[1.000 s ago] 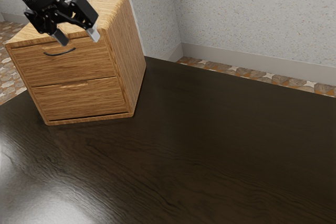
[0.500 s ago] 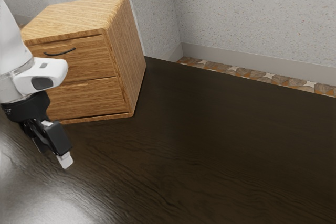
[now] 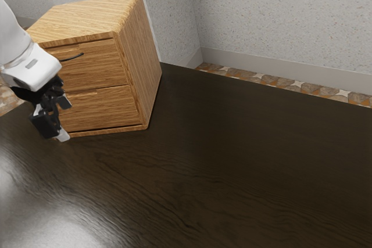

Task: Pull the drawer handle with one arm to open the drawer

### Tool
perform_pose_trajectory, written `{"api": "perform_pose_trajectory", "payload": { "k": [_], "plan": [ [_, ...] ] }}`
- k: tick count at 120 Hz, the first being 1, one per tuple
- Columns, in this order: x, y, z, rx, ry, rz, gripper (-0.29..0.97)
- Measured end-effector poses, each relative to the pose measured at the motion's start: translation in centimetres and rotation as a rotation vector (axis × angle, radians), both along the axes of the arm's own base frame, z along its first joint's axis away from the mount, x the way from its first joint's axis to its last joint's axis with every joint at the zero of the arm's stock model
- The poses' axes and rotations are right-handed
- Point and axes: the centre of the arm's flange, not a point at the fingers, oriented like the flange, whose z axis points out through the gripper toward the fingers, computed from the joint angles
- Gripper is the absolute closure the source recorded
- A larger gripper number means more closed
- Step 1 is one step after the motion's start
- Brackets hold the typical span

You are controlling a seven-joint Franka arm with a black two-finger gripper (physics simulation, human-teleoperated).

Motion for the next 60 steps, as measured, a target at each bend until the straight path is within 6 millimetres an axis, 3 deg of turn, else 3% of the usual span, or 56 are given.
{"api": "perform_pose_trajectory", "payload": {
  "k": [19,30,60],
  "plan": [
    [2.4,1.4,1.3,0.001,-0.112,-0.243,0.00],
    [2.2,1.8,2.5,0.010,-0.182,-0.367,0.00],
    [1.9,3.0,3.0,0.077,-0.197,-0.490,0.00]
  ]
}}
